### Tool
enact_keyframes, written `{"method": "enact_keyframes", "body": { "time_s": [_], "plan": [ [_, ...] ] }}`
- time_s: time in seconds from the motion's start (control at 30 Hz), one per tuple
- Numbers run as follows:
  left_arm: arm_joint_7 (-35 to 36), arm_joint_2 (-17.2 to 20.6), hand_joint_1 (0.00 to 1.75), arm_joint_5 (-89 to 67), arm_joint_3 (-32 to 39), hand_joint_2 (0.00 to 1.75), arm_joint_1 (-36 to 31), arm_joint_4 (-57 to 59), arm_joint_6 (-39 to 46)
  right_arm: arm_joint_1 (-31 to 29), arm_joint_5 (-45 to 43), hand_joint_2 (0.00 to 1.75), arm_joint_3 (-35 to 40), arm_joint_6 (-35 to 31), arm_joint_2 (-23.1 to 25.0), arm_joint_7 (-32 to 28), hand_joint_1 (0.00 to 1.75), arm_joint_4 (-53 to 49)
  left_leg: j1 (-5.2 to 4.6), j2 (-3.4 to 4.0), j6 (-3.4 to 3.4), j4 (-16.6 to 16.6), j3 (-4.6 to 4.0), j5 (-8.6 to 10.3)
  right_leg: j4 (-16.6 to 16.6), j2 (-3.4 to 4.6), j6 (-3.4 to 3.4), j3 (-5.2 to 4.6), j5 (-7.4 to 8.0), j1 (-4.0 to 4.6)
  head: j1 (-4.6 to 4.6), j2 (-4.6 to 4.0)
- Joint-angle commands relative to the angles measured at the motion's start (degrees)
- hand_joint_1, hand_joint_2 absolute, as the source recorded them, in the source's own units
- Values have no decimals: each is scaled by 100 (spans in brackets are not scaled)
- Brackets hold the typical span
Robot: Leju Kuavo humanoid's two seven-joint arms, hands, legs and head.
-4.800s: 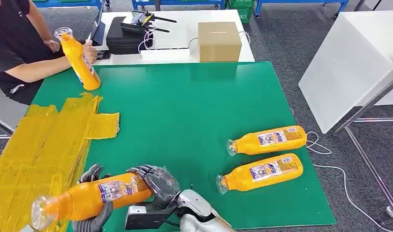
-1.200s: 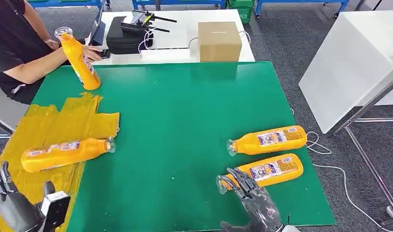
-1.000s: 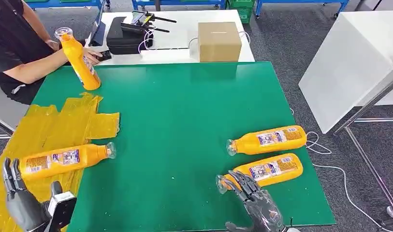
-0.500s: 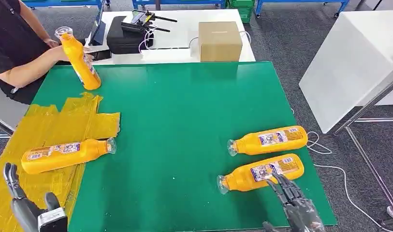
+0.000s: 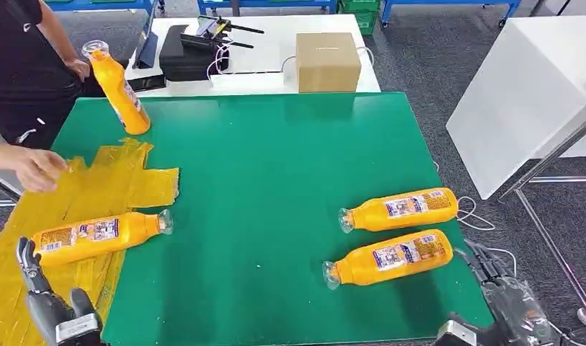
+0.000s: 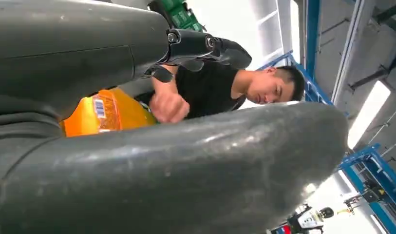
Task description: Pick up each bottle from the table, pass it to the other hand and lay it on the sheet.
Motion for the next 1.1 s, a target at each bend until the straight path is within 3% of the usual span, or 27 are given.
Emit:
{"method": "enact_keyframes", "body": {
  "time_s": [0.03,0.27,0.53,0.8,1.1],
  "plan": [
    [0,340,0,148,-369,0,-54,112,-24,-488,134,175,-1145,781,606,-382,0,775,5,-5,-6,-15,21,-1,-19,-7,3,24,0,5,0,0],
    [0,480,0,267,-557,0,-187,266,-24,-1535,515,175,-1049,1308,755,-580,0,1701,9,14,-6,-19,23,3,-27,11,1,23,11,8,0,0],
    [0,562,0,345,-700,0,-285,376,-24,-2546,992,175,-3,1298,976,-621,0,2489,9,19,-5,-15,28,3,-20,16,-1,25,10,8,0,0],
    [0,564,0,348,-698,0,-285,374,-24,-2584,997,175,43,1280,1018,-622,0,2506,8,4,-4,-11,21,2,-13,2,1,23,4,7,2,0],
    [0,616,0,425,-762,0,-268,353,-24,-2796,1156,175,635,1290,1089,-639,0,2632,10,10,-5,-10,19,1,-10,8,0,21,4,5,2,-2]
  ]
}}
